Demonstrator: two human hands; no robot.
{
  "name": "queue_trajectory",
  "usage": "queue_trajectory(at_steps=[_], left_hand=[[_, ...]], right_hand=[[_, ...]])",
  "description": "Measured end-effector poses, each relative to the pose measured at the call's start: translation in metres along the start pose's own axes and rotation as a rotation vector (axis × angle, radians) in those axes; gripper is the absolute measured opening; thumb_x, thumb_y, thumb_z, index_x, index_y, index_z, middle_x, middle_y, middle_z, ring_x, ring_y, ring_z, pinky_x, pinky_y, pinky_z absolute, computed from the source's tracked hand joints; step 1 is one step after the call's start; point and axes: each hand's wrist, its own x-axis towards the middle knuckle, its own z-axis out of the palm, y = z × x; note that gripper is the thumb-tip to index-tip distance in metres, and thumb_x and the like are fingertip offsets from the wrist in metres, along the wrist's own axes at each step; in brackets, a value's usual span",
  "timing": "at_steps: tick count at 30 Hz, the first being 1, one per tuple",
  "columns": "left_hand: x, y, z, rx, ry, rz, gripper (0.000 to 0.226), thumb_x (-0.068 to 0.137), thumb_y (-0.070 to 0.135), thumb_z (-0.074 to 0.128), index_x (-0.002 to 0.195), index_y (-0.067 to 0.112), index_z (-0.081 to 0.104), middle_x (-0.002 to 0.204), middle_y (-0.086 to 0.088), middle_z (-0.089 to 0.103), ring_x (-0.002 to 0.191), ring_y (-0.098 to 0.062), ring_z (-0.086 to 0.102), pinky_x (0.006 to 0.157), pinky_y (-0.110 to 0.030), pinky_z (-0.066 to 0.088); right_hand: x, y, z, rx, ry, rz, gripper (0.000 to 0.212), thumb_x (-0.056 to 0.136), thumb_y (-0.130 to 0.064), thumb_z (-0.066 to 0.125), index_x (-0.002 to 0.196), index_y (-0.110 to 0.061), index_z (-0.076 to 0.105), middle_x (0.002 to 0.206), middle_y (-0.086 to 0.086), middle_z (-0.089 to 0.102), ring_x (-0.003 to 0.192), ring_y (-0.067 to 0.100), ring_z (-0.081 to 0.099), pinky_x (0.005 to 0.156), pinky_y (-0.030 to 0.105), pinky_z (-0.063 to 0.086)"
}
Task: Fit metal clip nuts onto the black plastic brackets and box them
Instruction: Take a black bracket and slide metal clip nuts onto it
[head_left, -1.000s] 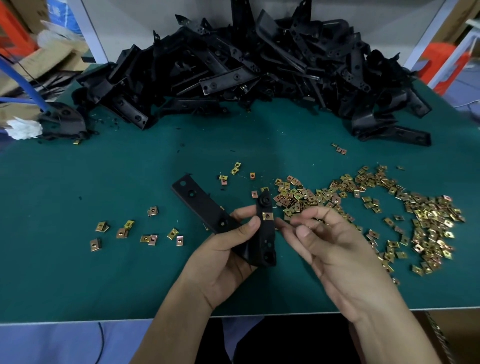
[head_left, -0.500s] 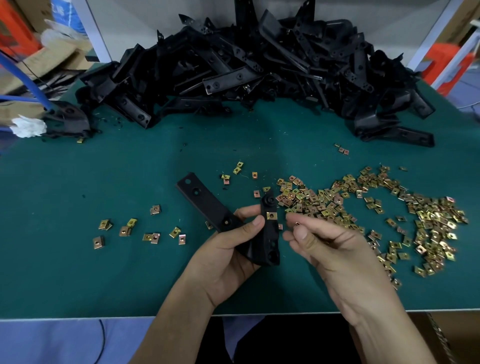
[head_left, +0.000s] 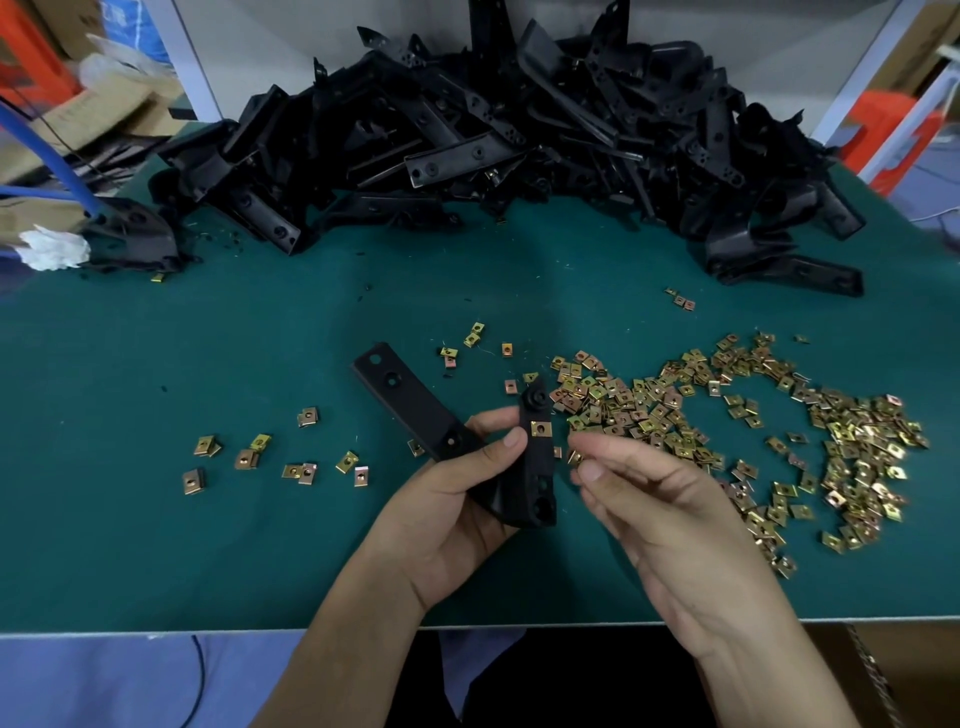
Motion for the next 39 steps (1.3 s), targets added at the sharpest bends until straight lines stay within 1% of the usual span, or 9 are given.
queue_trajectory(at_steps=[3,6,9,13,17,24,30,34,39], left_hand=[[0.000,-0.001,0.000,-0.009,-0.002,0.004,0.023,0.079,0.011,0.075,0.099,0.020,0.080,0.102,-0.010,0.077,0.084,-0.023,0.076,0.066,-0.034,0.060],[0.001,0.000,-0.001,-0.004,0.000,0.007,0.024,0.079,0.010,0.077,0.100,0.021,0.080,0.103,-0.009,0.077,0.085,-0.022,0.075,0.066,-0.035,0.060],[0.001,-0.001,-0.002,0.007,-0.010,0.009,0.024,0.080,0.012,0.078,0.102,0.021,0.079,0.105,-0.009,0.077,0.087,-0.022,0.075,0.069,-0.035,0.060],[0.000,-0.001,-0.002,0.023,-0.015,0.012,0.026,0.080,0.012,0.077,0.104,0.020,0.079,0.106,-0.013,0.077,0.087,-0.025,0.076,0.067,-0.034,0.060],[0.000,0.000,-0.001,0.010,-0.002,0.014,0.024,0.081,0.011,0.074,0.103,0.020,0.079,0.098,-0.012,0.077,0.082,-0.025,0.075,0.065,-0.034,0.059],[-0.001,-0.002,-0.002,0.023,-0.027,0.058,0.020,0.086,0.012,0.068,0.100,0.020,0.080,0.090,-0.011,0.076,0.080,-0.027,0.075,0.069,-0.038,0.061],[0.000,-0.003,-0.002,0.035,-0.021,0.071,0.021,0.082,0.014,0.068,0.097,0.022,0.081,0.089,-0.007,0.075,0.076,-0.021,0.073,0.065,-0.035,0.060],[0.000,-0.003,-0.002,0.033,-0.030,0.076,0.022,0.083,0.014,0.066,0.097,0.021,0.081,0.085,-0.006,0.075,0.074,-0.019,0.073,0.064,-0.033,0.059],[0.002,-0.005,-0.002,0.031,0.005,0.080,0.019,0.077,0.012,0.070,0.089,0.022,0.081,0.092,-0.008,0.077,0.076,-0.020,0.074,0.064,-0.032,0.059]], right_hand=[[-0.001,0.000,0.002,-0.020,-0.014,-0.008,0.029,0.073,-0.008,0.071,0.096,-0.023,0.082,0.102,0.005,0.078,0.102,0.014,0.070,0.095,0.029,0.049],[-0.001,0.002,0.002,-0.081,-0.006,-0.033,0.032,0.083,0.000,0.068,0.096,-0.026,0.081,0.098,0.002,0.078,0.094,0.008,0.070,0.089,0.025,0.049],[-0.001,0.004,0.002,-0.115,-0.004,-0.048,0.025,0.082,-0.014,0.070,0.098,-0.029,0.081,0.093,-0.002,0.078,0.086,0.002,0.068,0.079,0.018,0.052],[-0.003,0.006,0.003,-0.153,0.007,-0.021,0.021,0.077,-0.031,0.069,0.095,-0.025,0.079,0.085,0.003,0.075,0.076,0.009,0.064,0.076,0.026,0.050],[-0.004,0.009,0.004,-0.195,0.009,0.020,0.024,0.074,-0.043,0.070,0.087,-0.025,0.079,0.078,0.001,0.073,0.072,0.007,0.065,0.073,0.026,0.050],[-0.007,0.009,0.009,-0.137,-0.040,0.027,0.020,0.072,-0.040,0.069,0.080,-0.026,0.080,0.069,-0.002,0.071,0.066,0.007,0.066,0.063,0.019,0.054],[-0.007,0.011,0.009,-0.132,-0.057,0.063,0.027,0.069,-0.042,0.070,0.084,-0.022,0.080,0.074,0.004,0.073,0.070,0.011,0.068,0.067,0.022,0.056],[-0.006,0.013,0.010,-0.162,-0.025,0.049,0.035,0.064,-0.049,0.073,0.083,-0.020,0.080,0.070,0.002,0.070,0.066,0.011,0.063,0.072,0.030,0.055],[-0.008,0.015,0.014,-0.108,-0.009,0.108,0.033,0.060,-0.046,0.077,0.079,-0.020,0.081,0.062,0.000,0.055,0.057,0.008,0.045,0.057,0.020,0.039]])
